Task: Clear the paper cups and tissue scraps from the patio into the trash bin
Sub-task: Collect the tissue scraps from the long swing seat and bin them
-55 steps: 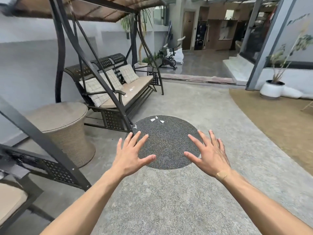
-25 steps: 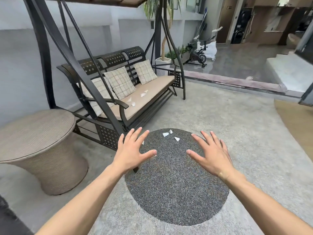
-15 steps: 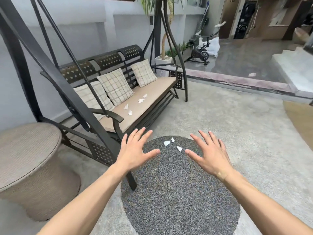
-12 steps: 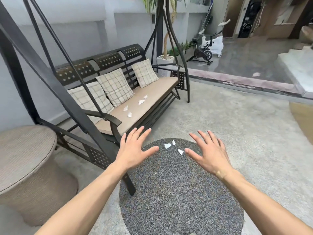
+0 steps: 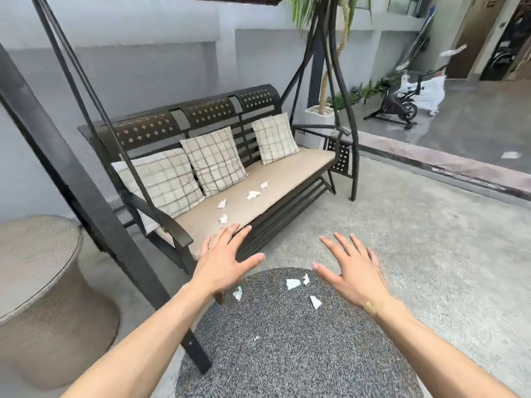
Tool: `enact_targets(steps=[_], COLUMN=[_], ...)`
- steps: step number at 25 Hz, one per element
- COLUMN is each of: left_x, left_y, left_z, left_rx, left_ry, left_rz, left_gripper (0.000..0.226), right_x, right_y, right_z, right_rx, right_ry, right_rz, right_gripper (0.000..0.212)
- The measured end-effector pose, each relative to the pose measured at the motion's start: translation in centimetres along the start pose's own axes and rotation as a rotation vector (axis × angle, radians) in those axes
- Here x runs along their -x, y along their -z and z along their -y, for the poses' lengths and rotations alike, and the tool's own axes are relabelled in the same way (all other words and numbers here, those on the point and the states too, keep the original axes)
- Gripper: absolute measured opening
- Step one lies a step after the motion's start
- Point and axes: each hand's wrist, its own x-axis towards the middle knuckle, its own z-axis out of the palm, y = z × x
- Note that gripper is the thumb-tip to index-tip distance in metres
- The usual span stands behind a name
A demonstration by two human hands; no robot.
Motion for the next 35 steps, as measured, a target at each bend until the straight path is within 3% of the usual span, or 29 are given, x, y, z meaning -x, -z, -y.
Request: enact_targets(steps=[10, 19, 25, 35], left_x=[-12.4, -28.4, -34.7, -47.7], left_y=[-3.5, -4.4, -4.8, -9.2], left_z=[3.1, 11.2, 16.0, 22.1], left_rx=[-0.004, 0.013, 0.023, 0.014], left_ry=[0.15, 0.211, 0.301, 0.532], left_rz=[-0.02, -0.057, -0.036, 0.067], left_gripper=[0.092, 0.088, 0.083, 0.077], right_x=[-16.7, -36.2, -46.8, -66.1], right_y=[-3.0, -6.5, -9.1, -18.5], right_z=[-3.8, -1.0, 0.6, 0.5], right_rx=[-0.049, 0.023, 0.026, -0.041], right_ry=[0.104, 0.204, 0.247, 0.38], right_rz=[0.055, 0.094, 0.122, 0.214], right_gripper=[0.075, 0.074, 0.071, 0.06])
